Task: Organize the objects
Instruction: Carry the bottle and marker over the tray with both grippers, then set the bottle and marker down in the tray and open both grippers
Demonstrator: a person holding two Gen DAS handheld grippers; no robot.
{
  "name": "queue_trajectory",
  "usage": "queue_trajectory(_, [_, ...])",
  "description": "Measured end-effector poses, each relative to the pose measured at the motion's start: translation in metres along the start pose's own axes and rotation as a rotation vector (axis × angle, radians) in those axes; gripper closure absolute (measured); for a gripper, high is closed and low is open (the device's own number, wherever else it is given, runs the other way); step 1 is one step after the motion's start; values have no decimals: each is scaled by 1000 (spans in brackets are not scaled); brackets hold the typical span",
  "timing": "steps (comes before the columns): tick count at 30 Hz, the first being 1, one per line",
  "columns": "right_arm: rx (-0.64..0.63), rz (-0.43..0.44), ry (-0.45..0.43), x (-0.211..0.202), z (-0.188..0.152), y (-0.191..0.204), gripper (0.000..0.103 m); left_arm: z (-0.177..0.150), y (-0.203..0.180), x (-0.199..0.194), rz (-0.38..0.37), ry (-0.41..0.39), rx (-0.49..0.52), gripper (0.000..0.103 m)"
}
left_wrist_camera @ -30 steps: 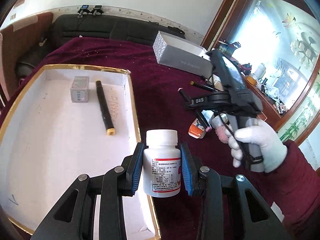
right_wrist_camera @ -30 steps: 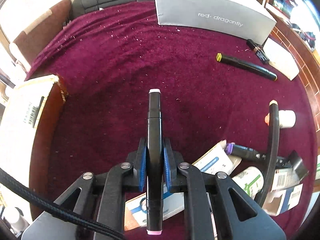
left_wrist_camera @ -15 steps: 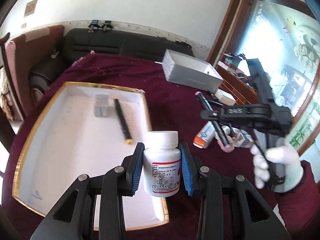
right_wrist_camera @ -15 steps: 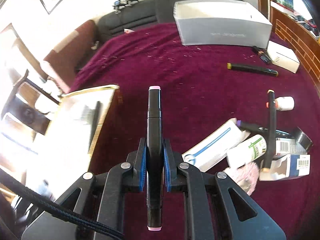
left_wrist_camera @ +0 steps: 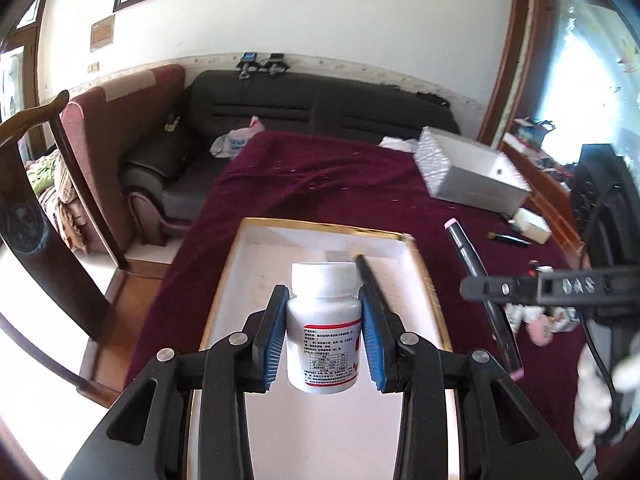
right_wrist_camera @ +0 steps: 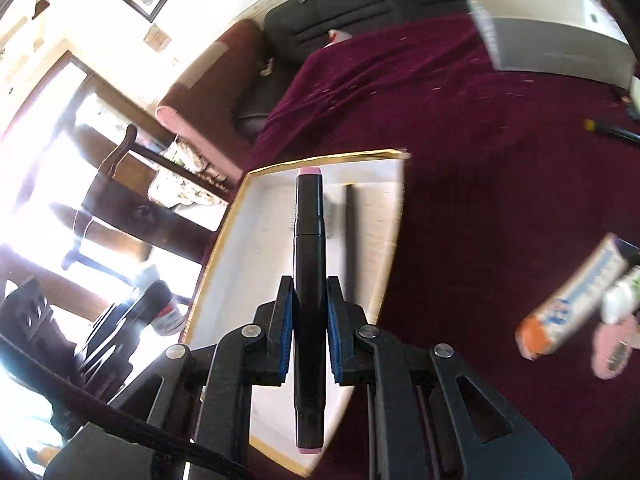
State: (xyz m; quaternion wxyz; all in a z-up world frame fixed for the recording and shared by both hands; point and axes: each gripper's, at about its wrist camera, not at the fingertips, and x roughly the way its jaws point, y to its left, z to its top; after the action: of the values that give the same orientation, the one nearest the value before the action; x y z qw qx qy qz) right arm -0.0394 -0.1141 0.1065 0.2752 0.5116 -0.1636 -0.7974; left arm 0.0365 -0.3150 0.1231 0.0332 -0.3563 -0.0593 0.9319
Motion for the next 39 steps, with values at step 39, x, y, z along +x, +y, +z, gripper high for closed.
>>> queue_trajectory(39, [186, 34, 104, 138, 34, -24, 82, 23, 67, 145, -123, 134, -256, 68])
